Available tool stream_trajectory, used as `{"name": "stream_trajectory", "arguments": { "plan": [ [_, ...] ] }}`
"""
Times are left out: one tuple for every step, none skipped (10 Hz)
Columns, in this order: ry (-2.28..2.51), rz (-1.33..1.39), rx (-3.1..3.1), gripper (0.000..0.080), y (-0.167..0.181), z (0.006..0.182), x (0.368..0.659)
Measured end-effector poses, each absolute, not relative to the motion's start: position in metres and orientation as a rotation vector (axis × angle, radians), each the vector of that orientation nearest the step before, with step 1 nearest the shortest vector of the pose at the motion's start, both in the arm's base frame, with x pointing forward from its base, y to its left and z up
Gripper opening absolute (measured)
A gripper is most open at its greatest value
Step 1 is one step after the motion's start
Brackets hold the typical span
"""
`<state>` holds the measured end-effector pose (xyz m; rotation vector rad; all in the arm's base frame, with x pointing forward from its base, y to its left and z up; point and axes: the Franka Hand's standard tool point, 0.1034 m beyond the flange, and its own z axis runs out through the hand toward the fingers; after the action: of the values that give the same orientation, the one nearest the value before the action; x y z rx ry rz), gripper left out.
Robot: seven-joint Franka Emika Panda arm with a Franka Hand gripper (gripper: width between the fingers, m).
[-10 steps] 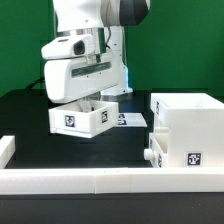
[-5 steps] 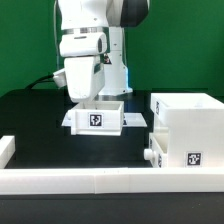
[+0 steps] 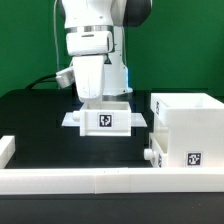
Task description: Assemble drawer
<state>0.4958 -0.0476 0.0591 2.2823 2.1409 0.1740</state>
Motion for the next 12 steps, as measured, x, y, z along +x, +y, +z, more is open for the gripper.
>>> {"name": "stream_trajectory", "arguments": {
  "plan": [
    [2.149,0.17,2.281,0.0044,-0.046,0.06,0.502],
    [2.161,0.159,2.282,0.0044,-0.044,0.06,0.509],
    [2.16,0.161,2.283,0.0044,-0.044,0.06,0.51],
    [2.163,0.154,2.287,0.0044,-0.045,0.059,0.509],
    [2.178,0.12,2.302,0.0044,-0.045,0.058,0.506],
    [2.18,0.122,2.299,0.0044,-0.045,0.058,0.508],
    [2.181,0.124,2.298,0.0044,-0.045,0.058,0.511],
    [2.194,0.107,2.304,0.0044,-0.044,0.059,0.515],
    [2.207,0.091,2.306,0.0044,-0.042,0.061,0.521],
    [2.207,0.1,2.297,0.0044,-0.04,0.063,0.526],
    [2.21,0.103,2.292,0.0044,-0.037,0.064,0.529],
    [2.22,0.107,2.28,0.0044,-0.032,0.065,0.532]
  ]
}}
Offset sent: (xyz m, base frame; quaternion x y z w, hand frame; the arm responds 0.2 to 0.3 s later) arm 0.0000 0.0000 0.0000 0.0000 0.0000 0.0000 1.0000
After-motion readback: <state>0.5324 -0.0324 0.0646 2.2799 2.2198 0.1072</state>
